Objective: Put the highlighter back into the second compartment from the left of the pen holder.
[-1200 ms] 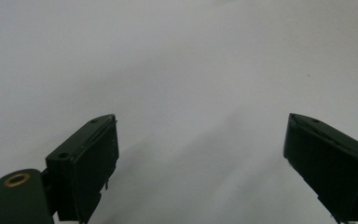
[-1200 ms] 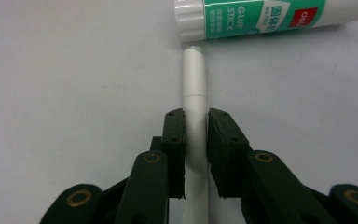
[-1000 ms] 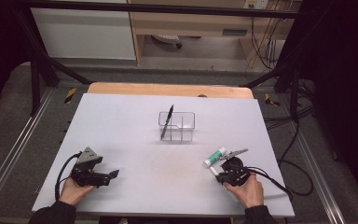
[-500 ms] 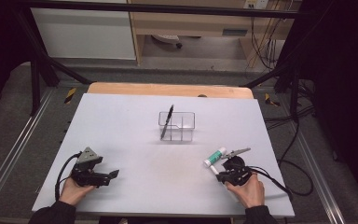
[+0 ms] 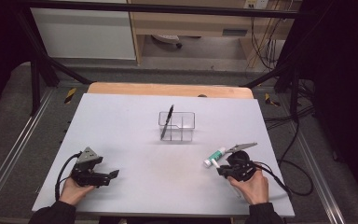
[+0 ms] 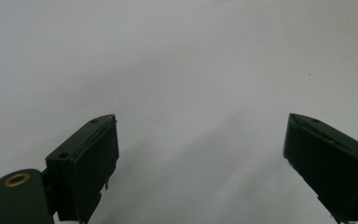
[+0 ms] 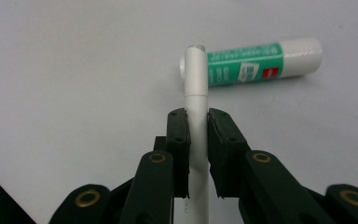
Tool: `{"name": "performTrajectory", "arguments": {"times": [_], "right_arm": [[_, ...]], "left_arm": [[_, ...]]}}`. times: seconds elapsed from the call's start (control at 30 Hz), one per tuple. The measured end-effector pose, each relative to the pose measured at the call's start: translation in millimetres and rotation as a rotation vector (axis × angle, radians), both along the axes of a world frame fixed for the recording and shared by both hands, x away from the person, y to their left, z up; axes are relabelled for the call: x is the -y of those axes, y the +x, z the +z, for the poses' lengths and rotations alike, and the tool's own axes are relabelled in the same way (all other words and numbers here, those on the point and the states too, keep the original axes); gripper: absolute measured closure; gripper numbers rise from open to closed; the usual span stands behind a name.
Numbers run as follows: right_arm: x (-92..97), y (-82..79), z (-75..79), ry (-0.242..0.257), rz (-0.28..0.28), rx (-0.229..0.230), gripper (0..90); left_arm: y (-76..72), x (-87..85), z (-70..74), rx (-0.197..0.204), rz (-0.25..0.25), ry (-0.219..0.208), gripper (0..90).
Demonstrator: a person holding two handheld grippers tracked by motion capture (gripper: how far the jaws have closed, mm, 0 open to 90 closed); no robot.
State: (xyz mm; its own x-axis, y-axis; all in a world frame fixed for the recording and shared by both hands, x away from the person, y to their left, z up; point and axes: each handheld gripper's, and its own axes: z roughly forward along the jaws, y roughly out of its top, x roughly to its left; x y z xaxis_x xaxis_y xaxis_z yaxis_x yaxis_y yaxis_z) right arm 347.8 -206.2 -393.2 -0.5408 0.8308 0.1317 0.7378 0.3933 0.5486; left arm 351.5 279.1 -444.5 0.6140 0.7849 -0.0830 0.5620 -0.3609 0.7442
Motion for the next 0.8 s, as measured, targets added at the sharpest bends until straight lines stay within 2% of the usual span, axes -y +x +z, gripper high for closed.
{"name": "performTrajectory", "arguments": {"times": [0.27, 0.6, 0.8], "right_arm": [[-1.4, 1.9, 21.8, 0.061, 0.002, 0.090, 79.3], [-8.5, 7.6, 41.9, 0.173, -0.032, 0.289, 79.3], [-14.0, 11.8, 53.5, 0.240, -0.065, 0.384, 79.3]], "left_arm": [[-0.2, -0.4, 0.1, 0.000, 0.003, -0.003, 10.1], [0.0, -0.6, -0.1, 0.000, 0.004, -0.003, 10.1], [0.0, -0.6, -0.2, -0.001, 0.004, -0.005, 10.1]]}}
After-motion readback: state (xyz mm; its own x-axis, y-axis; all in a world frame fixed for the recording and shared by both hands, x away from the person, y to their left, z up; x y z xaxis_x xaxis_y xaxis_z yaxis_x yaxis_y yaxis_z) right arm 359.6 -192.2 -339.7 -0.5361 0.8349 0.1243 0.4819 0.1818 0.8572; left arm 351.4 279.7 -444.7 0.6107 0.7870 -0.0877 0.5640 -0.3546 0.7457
